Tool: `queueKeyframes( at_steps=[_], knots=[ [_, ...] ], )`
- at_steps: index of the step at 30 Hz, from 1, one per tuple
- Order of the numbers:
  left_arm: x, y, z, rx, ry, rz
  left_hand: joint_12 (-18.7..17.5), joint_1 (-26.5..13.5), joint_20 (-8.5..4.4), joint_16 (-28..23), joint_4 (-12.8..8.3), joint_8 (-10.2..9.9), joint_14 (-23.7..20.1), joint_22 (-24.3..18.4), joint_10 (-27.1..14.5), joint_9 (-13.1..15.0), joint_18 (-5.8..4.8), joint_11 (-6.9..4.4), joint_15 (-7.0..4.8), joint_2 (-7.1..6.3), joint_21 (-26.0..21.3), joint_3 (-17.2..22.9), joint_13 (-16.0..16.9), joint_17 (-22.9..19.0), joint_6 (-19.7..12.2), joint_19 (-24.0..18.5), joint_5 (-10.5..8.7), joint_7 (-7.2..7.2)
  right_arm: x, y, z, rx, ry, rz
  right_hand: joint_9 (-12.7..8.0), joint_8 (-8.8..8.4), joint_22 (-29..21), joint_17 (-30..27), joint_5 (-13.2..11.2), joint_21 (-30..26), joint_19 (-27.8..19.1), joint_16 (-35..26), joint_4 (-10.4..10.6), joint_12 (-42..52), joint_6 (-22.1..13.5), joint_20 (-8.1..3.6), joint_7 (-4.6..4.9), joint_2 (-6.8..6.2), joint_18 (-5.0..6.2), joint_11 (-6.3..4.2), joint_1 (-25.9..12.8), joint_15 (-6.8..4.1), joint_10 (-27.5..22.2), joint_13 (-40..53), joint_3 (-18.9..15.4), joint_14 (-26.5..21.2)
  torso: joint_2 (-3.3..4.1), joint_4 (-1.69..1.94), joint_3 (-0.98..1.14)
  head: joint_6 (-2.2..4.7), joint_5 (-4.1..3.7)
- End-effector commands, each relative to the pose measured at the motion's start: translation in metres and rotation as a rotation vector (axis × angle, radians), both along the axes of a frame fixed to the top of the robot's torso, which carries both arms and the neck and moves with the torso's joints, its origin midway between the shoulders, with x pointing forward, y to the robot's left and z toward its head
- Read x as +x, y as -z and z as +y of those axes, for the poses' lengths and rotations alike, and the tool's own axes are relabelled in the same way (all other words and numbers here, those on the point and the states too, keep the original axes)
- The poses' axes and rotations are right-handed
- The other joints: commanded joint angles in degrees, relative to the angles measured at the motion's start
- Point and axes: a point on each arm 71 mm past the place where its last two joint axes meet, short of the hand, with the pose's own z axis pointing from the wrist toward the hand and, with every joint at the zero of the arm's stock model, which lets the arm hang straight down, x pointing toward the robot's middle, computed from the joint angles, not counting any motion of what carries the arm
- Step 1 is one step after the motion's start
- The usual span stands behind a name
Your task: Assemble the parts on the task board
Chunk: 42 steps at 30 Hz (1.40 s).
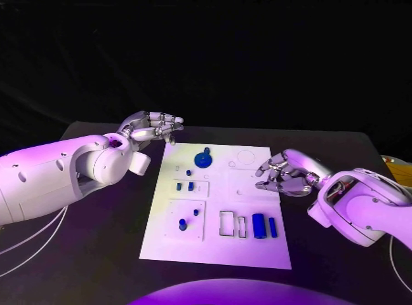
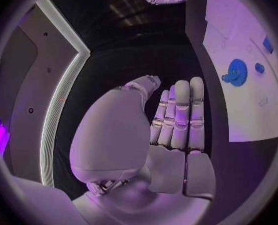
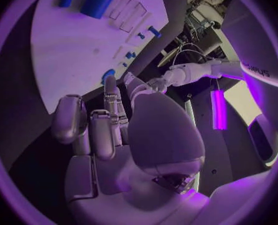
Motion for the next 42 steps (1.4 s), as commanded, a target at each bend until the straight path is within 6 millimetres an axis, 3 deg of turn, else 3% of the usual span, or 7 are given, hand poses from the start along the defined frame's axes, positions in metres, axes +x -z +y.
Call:
queueKeyframes(
  at_steps=[1, 5, 11, 22, 31, 33, 42],
  knots=[
    [-0.001, -0.002, -0.004, -0.020, 0.025, -0.015, 0.6, -1.0, 0.40, 0.3, 0.1, 0.4, -0.7, -0.2, -0.6, 0.1, 0.73, -0.23, 0.07, 0.13, -0.5, -0.6, 0.2, 0.1, -0.1, -0.4, 0.04, -0.48, -0.009, 0.010, -0.014, 0.006, 0.077, 0.142, 3.1, 2.47, 1.9, 1.5, 0.0, 1.4, 0.7, 0.8, 0.8, 14.3, -1.0, -0.35, -0.45, -0.72, -1.20, -0.70, 0.2, -0.63, -3.9, 14.2, -0.1, 2.8, -0.15, -0.20, 0.02, -0.18, -1.12],
    [-0.002, -0.002, -0.005, -0.025, 0.026, -0.024, 2.0, -3.3, 0.53, 0.8, 1.7, 1.0, -0.9, -0.8, -0.9, 0.2, 0.76, -0.57, -0.06, -0.68, -1.5, -2.8, 0.7, 0.2, -0.3, -0.5, -0.69, -0.92, -0.021, 0.014, -0.023, -0.081, 0.107, 0.116, 5.1, 3.83, 4.1, 5.3, 0.9, 4.2, 2.0, 2.1, 2.5, 28.6, -2.7, -0.10, -0.59, -1.47, -1.83, -0.42, -1.0, -0.57, -0.5, 31.6, -1.8, 3.5, -0.28, -0.27, -0.04, -0.40, -2.06],
    [-0.002, -0.002, -0.006, -0.028, 0.024, -0.034, 3.2, -4.2, 0.56, 1.1, 2.8, 1.4, -1.0, -1.5, -1.0, 0.3, 0.75, -0.70, -0.12, -0.99, -2.4, -4.7, 1.1, 0.2, -0.6, -0.2, -1.72, -1.00, -0.034, 0.024, -0.024, -0.166, 0.122, 0.116, 7.0, 5.37, 5.9, 8.7, 2.4, 6.4, 3.1, 3.4, 5.0, 35.6, -3.6, -0.02, -0.63, -1.37, -2.31, -0.40, -2.7, -0.51, 1.5, 41.0, -5.0, 4.1, -0.36, -0.25, -0.06, -0.65, -2.36],
    [-0.004, -0.002, -0.008, -0.032, 0.027, -0.037, 3.5, -4.3, 0.57, 1.1, 3.1, 1.5, -1.1, -1.7, -1.0, 0.3, 0.74, -0.71, -0.11, -1.00, -2.6, -5.1, 1.2, 0.2, -0.6, -0.1, -1.78, -1.01, -0.047, 0.044, -0.008, -0.211, 0.105, 0.138, 8.0, 6.27, 6.4, 9.6, 3.7, 6.7, 3.2, 3.7, 5.2, 36.8, -4.0, -0.02, -0.74, -0.55, -2.37, -0.40, -4.7, -0.48, 1.8, 43.4, -8.1, 4.2, -0.24, -0.04, -0.18, -0.91, -2.72],
    [-0.004, -0.002, -0.008, -0.032, 0.032, -0.032, 3.5, -4.3, 0.57, 1.0, 3.1, 1.6, -1.2, -1.7, -1.0, 0.3, 0.75, -0.71, -0.11, -0.91, -2.7, -5.2, 1.2, 0.2, -0.6, -0.1, -1.71, -1.00, -0.051, 0.058, 0.006, -0.243, 0.072, 0.172, 9.5, 7.77, 6.5, 9.5, 2.9, 6.5, 3.1, 3.6, 5.2, 37.0, -3.3, -0.17, -1.16, 0.57, -2.33, -0.73, -5.5, -0.72, 1.8, 44.3, -10.3, 4.1, -0.25, -0.04, -0.15, -1.06, -2.62],
    [-0.004, -0.002, -0.008, -0.032, 0.034, -0.030, 3.5, -4.3, 0.57, 1.0, 3.1, 1.6, -1.2, -1.7, -1.0, 0.3, 0.75, -0.71, -0.11, -0.91, -2.7, -5.2, 1.2, 0.2, -0.6, -0.1, -1.71, -1.00, -0.052, 0.061, 0.011, -0.247, 0.059, 0.173, 9.8, 7.92, 6.4, 9.5, 2.8, 6.4, 3.1, 3.6, 5.2, 37.1, -3.4, -0.19, -1.19, 0.75, -2.31, -0.76, -5.7, -0.74, 1.8, 44.5, -10.6, 4.1, -0.29, -0.09, -0.11, -1.56, -2.48],
    [-0.004, -0.002, -0.008, -0.031, 0.036, -0.025, 3.6, -4.2, 0.57, 1.0, 3.2, 1.6, -1.2, -1.8, -1.2, 0.3, 0.75, -0.68, -0.09, -0.79, -2.8, -5.3, 1.2, 0.1, -0.6, -0.1, -1.64, -0.97, -0.053, 0.068, 0.018, -0.285, 0.045, 0.189, 11.1, 8.76, 6.4, 9.3, 1.6, 6.1, 3.0, 3.5, 5.2, 36.9, -3.8, -0.26, -1.30, 2.01, -2.25, -0.84, -6.9, -0.81, 1.8, 45.1, -13.3, 4.1, -0.34, -0.08, -0.14, -1.43, -2.14]
  ],
)
